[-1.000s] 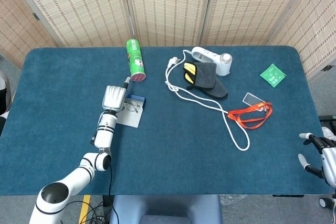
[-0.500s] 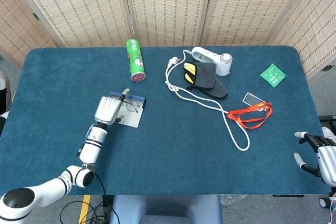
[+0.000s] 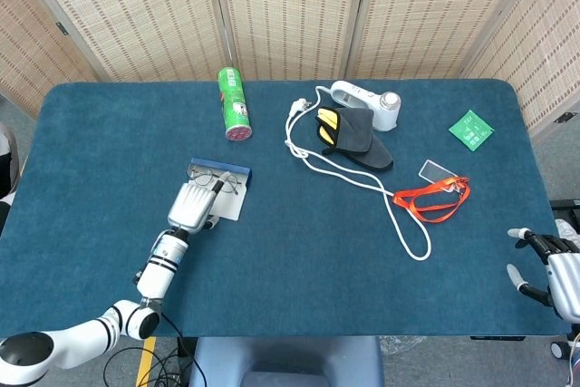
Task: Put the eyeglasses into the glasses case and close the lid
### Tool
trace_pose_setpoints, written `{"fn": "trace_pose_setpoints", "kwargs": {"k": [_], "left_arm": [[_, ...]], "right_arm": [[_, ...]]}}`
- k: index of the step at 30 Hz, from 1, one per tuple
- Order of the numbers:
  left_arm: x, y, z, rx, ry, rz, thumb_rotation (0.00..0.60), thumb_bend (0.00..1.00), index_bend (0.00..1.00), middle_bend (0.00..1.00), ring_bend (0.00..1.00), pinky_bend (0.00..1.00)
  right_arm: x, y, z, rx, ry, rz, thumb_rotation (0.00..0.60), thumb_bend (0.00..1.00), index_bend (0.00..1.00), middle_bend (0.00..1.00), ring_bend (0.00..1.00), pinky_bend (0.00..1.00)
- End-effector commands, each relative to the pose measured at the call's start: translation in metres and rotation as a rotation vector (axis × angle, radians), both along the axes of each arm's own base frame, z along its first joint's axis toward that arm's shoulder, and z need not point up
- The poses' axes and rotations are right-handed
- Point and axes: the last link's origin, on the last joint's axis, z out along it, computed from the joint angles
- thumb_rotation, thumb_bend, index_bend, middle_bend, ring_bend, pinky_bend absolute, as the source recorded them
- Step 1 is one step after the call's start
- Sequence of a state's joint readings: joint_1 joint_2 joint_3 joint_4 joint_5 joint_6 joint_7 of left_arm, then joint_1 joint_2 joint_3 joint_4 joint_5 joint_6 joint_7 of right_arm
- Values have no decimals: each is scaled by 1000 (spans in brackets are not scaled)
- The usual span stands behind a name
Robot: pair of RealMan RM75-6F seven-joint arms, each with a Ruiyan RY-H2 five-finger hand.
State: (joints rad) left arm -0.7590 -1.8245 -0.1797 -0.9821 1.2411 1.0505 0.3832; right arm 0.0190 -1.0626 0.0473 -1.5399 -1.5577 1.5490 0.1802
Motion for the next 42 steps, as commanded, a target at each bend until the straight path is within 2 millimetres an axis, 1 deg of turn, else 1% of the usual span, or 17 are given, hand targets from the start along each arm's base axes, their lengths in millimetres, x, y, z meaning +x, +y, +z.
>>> {"fn": "trace_pose_setpoints", "kwargs": {"k": [1, 20, 33, 36, 42], "left_arm": [[0, 0, -3, -2, 11, 0, 600, 235, 146, 881, 865, 970], [2, 4, -14, -17, 52, 14, 600, 236, 136, 881, 865, 970], [4, 12, -17, -6, 60, 35, 600, 236, 138, 881, 864, 970], [5, 15, -16, 9, 45, 33, 600, 236, 168, 881, 864, 970], [4, 21, -15, 32, 16, 38, 600, 236, 329, 882, 864, 970]], "right_arm": [[-1, 1, 0, -1, 0, -3, 600, 325, 292, 439, 394, 366], [-3, 3, 2, -7, 0, -9, 600, 325, 292, 439, 395, 366], [-4, 4, 2, -12, 1, -13, 600, 325, 292, 439, 401, 366], [-4, 5, 3, -13, 1, -15, 600, 324, 292, 439, 404, 366], [-4, 5, 4, -15, 3, -14, 600, 324, 292, 439, 407, 366]]}}
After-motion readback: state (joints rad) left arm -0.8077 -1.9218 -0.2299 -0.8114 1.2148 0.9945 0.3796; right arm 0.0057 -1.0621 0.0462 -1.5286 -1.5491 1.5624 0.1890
